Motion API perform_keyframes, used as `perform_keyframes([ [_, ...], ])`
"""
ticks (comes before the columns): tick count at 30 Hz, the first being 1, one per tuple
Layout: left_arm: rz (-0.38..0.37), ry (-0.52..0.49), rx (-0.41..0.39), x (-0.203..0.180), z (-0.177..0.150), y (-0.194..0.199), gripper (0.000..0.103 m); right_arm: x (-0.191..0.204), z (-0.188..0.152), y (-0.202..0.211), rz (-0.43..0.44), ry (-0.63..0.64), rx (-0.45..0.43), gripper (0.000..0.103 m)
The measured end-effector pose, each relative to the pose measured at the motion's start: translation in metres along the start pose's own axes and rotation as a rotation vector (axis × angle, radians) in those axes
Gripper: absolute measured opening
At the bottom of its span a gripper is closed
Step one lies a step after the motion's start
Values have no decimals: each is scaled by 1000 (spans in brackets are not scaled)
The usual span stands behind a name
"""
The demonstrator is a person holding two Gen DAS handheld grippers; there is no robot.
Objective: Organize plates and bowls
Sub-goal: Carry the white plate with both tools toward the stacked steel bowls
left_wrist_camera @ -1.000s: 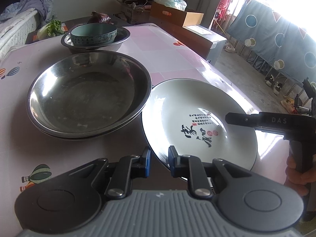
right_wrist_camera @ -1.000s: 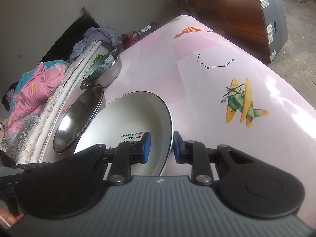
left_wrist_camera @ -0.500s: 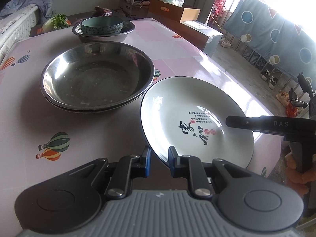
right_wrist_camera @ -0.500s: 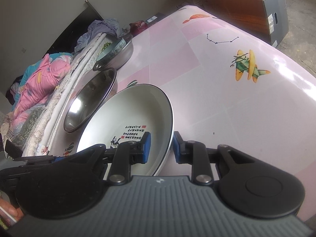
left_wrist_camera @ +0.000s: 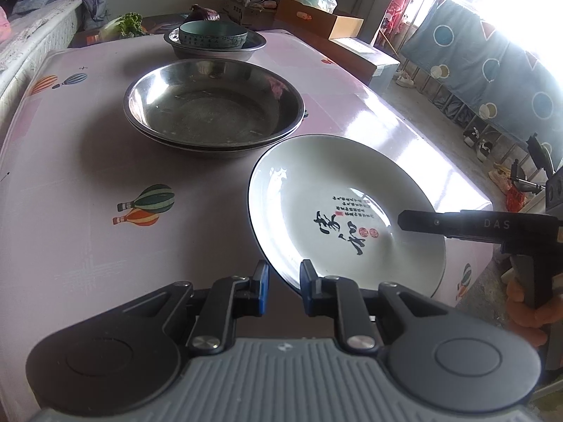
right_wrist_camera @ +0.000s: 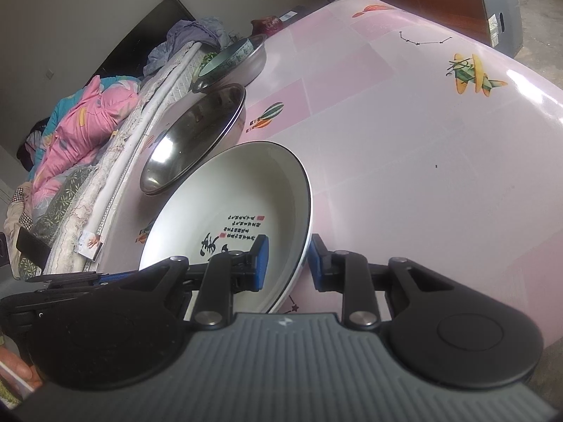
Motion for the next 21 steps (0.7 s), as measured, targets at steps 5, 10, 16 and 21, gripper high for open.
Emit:
perform_keyframes([
  [5, 15, 19, -5, 16, -7, 14, 20, 21, -5, -9, 16, 19, 21, 25],
  [10, 37, 32, -7, 28, -15, 25, 21, 40, -6, -23, 39, 49, 43, 25],
  [16, 50, 50, -12, 34, -21, 32, 22, 54, -3, -34, 45, 94, 58, 25],
  [21, 57, 33, -6, 30, -22, 31, 25, 54, -1, -36, 52, 97, 63, 25],
])
Point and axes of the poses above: each gripper's, at about its wrist camera, not at the fingertips, and y roughly against the way its jaws point, x to its left, z to its top, the point moved 8 cm from there along -y, roughly the way its jaws point, and after that the axes turned 1 degree about -z, right-handed, at the moved point
